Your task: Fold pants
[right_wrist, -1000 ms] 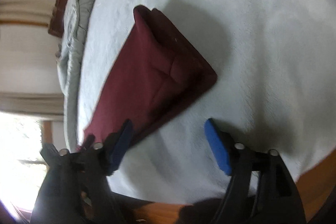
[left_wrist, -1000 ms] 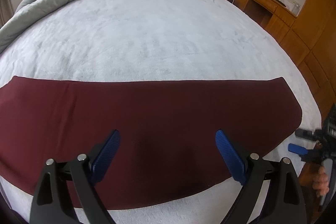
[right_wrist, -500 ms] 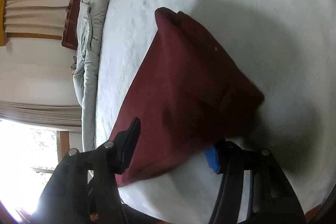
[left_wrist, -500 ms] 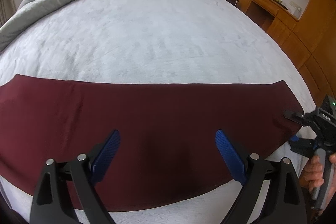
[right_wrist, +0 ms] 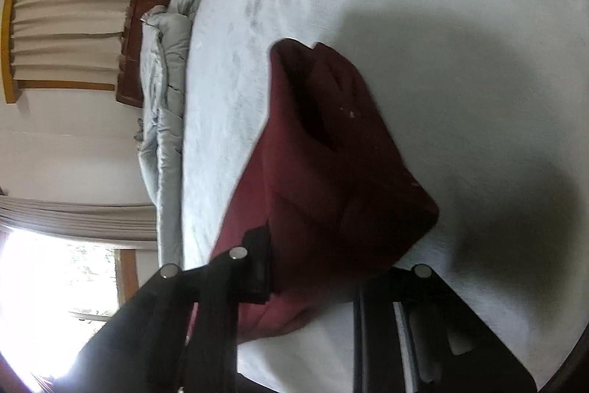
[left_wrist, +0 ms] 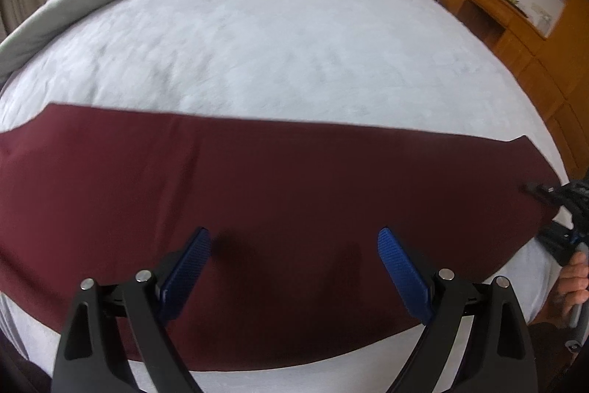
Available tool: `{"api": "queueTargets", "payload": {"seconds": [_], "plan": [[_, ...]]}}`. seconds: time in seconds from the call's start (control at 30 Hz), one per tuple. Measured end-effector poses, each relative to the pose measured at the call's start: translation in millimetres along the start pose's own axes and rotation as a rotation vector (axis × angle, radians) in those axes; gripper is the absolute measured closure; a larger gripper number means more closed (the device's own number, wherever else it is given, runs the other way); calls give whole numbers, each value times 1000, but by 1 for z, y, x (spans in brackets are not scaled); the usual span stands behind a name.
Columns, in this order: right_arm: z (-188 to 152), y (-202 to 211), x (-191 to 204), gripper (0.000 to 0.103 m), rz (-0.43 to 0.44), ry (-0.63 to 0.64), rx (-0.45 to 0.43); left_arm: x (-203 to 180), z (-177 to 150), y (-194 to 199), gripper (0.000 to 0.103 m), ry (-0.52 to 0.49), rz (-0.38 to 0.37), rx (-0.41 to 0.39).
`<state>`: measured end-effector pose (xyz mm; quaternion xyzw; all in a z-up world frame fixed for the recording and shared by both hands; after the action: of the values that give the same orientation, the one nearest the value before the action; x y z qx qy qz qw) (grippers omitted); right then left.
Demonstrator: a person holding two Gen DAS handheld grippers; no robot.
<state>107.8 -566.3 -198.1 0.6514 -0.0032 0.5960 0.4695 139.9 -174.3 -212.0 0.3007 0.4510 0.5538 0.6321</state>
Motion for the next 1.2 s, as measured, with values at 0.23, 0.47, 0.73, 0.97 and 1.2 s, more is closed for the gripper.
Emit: {"api": "queueTargets", "payload": {"seconds": [0.23, 0.47, 0.73, 0.97, 1.2], "plan": [[21, 51, 62, 92, 115, 110, -98, 12, 10, 23, 10, 60, -24, -62], [54, 116, 18, 92, -21, 51, -312, 7, 13, 34, 7, 27, -46, -108], [37, 86, -67, 90, -255, -22, -169, 20, -9, -7, 7, -38, 35, -33], [42, 98, 12, 90, -277, 177, -233, 19, 7, 20, 7, 49, -64, -38], [11, 58, 139, 88, -277, 480, -220, 26, 28, 51, 6, 31, -75, -102]]}}
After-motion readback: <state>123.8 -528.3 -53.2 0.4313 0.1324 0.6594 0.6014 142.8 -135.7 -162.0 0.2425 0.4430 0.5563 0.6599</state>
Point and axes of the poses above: each gripper's, at about its wrist camera, not at the fingertips, and y roughly against the way its jaws point, x to its left, z to its top, the point moved 9 cm from there along -y, roughly the way its jaws point, and after that the axes turned 9 degrees about y, right-handed, at the moved point
